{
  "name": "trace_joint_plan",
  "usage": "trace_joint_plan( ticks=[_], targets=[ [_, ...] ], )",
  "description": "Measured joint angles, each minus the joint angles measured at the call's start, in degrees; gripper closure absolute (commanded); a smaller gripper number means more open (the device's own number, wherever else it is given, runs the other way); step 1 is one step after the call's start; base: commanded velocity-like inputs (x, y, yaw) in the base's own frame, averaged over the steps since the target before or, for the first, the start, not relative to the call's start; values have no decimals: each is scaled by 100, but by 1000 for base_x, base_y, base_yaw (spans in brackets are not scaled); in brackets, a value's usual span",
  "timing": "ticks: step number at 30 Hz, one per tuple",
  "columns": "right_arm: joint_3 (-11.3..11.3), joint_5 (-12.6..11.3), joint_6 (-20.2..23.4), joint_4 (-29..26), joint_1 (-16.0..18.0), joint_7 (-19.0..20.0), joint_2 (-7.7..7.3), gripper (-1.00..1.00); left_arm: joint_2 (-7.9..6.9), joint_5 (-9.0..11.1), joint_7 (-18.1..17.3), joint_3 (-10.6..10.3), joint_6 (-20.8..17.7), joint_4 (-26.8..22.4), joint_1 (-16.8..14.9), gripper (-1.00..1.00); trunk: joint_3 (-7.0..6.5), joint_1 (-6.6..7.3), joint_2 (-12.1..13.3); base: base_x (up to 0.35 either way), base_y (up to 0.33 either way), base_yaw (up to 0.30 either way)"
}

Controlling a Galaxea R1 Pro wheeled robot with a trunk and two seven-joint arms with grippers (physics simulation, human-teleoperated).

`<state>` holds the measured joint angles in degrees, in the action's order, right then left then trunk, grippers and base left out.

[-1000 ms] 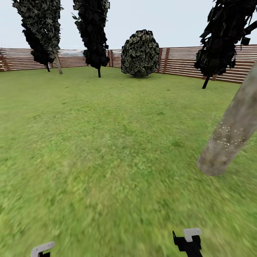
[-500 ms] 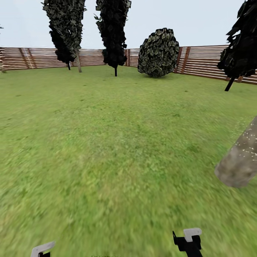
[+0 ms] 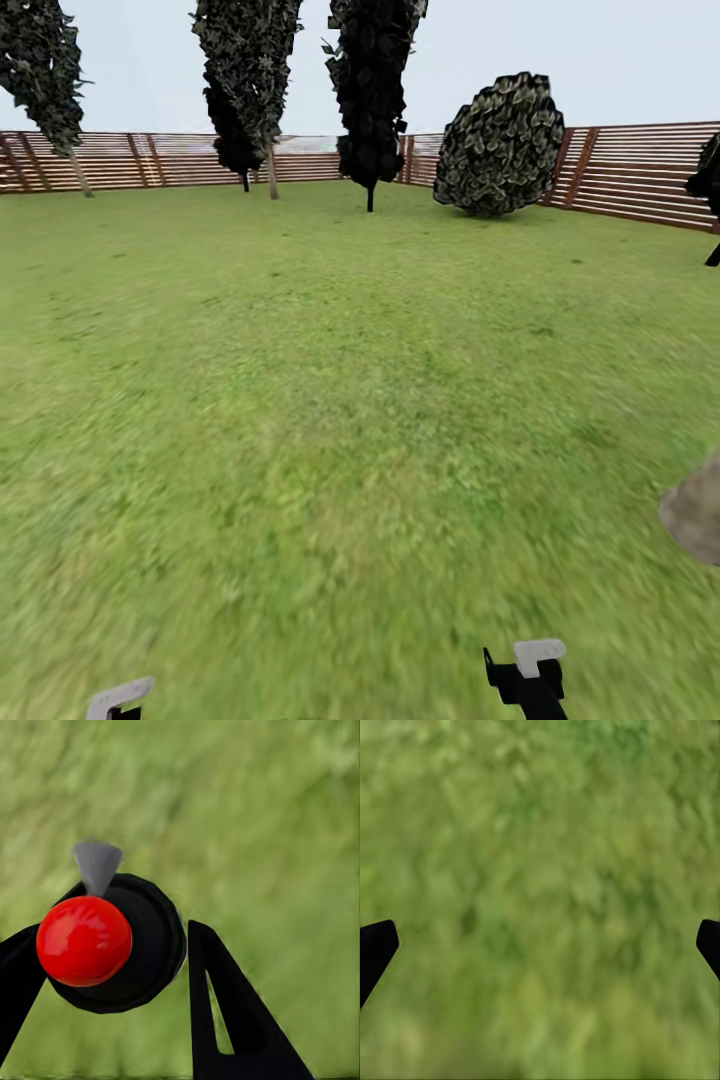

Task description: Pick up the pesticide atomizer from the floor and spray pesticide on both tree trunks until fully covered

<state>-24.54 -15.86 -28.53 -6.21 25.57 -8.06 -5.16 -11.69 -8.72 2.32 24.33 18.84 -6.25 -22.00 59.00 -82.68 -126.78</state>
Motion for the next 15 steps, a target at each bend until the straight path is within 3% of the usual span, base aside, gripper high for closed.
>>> trace_joint_plan(
  ticks=[15],
  targets=[
    [0, 0, -3, -5, 0, 0, 0, -100, 0, 0, -1, 8, 0, -16, 0, 100, 28, 0, 0, 0, 0, 282]
  ],
)
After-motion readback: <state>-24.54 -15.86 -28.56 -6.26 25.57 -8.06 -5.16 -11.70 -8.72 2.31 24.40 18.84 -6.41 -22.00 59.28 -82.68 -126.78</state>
